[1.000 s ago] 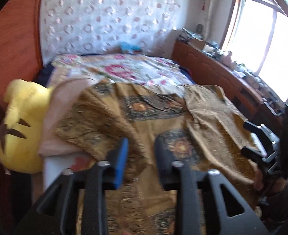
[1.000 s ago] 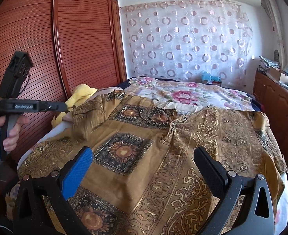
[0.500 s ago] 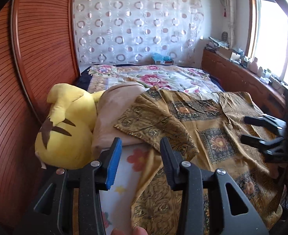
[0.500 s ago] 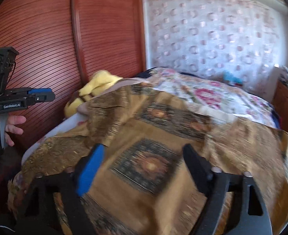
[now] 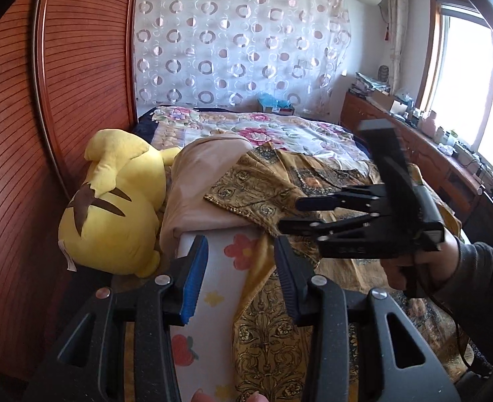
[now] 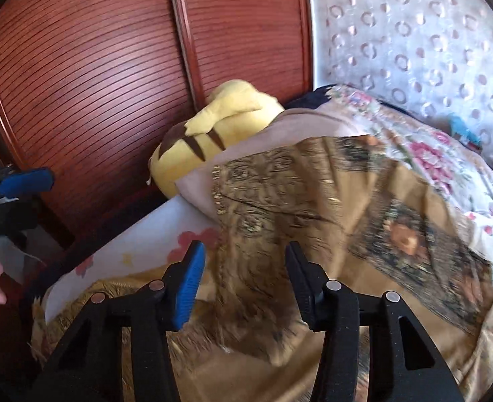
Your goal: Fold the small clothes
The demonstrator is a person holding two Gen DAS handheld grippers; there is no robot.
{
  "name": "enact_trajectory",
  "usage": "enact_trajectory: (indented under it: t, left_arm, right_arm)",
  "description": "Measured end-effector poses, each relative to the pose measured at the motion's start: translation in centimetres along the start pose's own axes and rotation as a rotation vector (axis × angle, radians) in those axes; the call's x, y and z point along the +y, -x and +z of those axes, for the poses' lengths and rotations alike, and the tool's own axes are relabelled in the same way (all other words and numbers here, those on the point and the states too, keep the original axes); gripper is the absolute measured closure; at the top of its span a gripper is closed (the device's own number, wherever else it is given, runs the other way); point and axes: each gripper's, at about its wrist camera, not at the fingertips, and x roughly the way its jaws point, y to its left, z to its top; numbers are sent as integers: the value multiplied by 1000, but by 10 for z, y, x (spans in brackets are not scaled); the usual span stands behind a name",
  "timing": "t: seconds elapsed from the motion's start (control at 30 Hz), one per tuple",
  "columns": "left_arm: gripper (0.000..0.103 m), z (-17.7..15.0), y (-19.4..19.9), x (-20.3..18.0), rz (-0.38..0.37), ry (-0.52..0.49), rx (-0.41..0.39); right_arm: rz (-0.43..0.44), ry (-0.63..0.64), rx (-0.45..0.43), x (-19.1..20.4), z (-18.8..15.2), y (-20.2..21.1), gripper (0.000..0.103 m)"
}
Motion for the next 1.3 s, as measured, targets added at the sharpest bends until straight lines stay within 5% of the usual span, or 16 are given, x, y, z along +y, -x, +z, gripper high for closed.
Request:
enact_trajectory:
  t: [0.13, 0.3, 0.43, 0.57, 0.73, 0.97, 1.13, 1.2, 1.3]
  left_arm:
    - [61, -3, -4, 0, -1, 3, 8]
    - [61, -7, -5, -1, -16, 10, 9]
    - [61, -10, -10, -2, -23, 13, 19]
    - [61, -12, -16, -7, -24, 8, 32]
    - [61, -12, -22, -18, -39, -4, 38]
    - [61, -6, -43, -42, -54, -36, 71]
    - [61, 2, -69, -51, -97, -41, 127]
    - [61, 6, -81, -55, -108, -35, 151]
    - [61, 14, -101, -63, -101, -46, 179]
  right_arm:
    - [-26, 29, 61, 5, 6, -28, 53]
    - [-75, 69, 117, 2, 10, -52, 81]
    - [-87, 16, 40, -8, 13, -36, 95]
    - [-135, -26, -42, -21, 10, -17, 97]
    - [-169, -149, -109, -52, -20, 16, 97]
    - [-223, -222, -65, -78, -71, 39, 97]
    - [-267, -197, -40, -83, -97, 65, 82]
    - [-277, -201, -25, -87, -101, 68, 60]
    - [-294, -215, -29, -85, -103, 87, 58]
